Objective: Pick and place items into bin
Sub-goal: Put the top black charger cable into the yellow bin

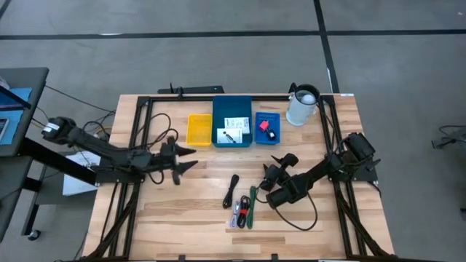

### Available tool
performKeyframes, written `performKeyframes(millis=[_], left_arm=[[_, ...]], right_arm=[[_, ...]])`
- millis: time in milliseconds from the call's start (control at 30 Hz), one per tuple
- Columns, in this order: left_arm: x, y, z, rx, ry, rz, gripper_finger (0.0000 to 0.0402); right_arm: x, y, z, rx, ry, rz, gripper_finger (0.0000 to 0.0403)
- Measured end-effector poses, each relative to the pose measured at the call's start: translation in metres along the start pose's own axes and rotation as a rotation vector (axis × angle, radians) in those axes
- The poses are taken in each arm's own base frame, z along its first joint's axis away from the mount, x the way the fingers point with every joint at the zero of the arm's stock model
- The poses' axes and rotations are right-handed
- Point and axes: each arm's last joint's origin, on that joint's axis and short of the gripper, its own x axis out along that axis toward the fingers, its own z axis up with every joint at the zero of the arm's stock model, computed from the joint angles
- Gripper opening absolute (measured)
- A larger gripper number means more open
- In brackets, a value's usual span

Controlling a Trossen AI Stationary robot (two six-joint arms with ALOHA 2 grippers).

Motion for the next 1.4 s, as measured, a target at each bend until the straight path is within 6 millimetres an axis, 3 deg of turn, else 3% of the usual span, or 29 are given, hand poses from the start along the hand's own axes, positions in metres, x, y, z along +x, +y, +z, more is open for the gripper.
performKeyframes(millis=[267, 400, 567, 933, 1133, 1233, 1400], left_arm=[[0.015, -0.010, 0.016, -0.012, -0.027, 0.097, 0.0212], [0.020, -0.016, 0.024, -0.079, -0.029, 0.055, 0.0212], [0.026, -0.025, 0.027, -0.024, 0.041, -0.071, 0.0212], [0.051, -0.037, 0.031, 0.128, 0.530, -0.028, 0.0212], [0.064, -0.051, 0.045, 0.121, 0.712, -0.190, 0.0212], [0.072, -0.060, 0.055, 0.214, 0.735, -0.287, 0.0212], [0.089, -0.071, 0.062, 0.508, 0.744, -0.390, 0.0212]], right_arm=[[0.000, 0.000, 0.000, 0.000, 0.000, 0.000, 0.0239], [0.000, 0.000, 0.000, 0.001, 0.000, 0.000, 0.0239], [0.000, 0.000, 0.000, 0.004, -0.002, 0.001, 0.0239], [0.000, 0.000, 0.001, 0.011, -0.008, -0.001, 0.0239], [0.000, 0.000, 0.001, 0.009, -0.007, -0.003, 0.0239], [0.000, 0.000, 0.001, 0.010, -0.007, -0.003, 0.0239], [0.000, 0.000, 0.001, 0.010, -0.007, -0.002, 0.0239]])
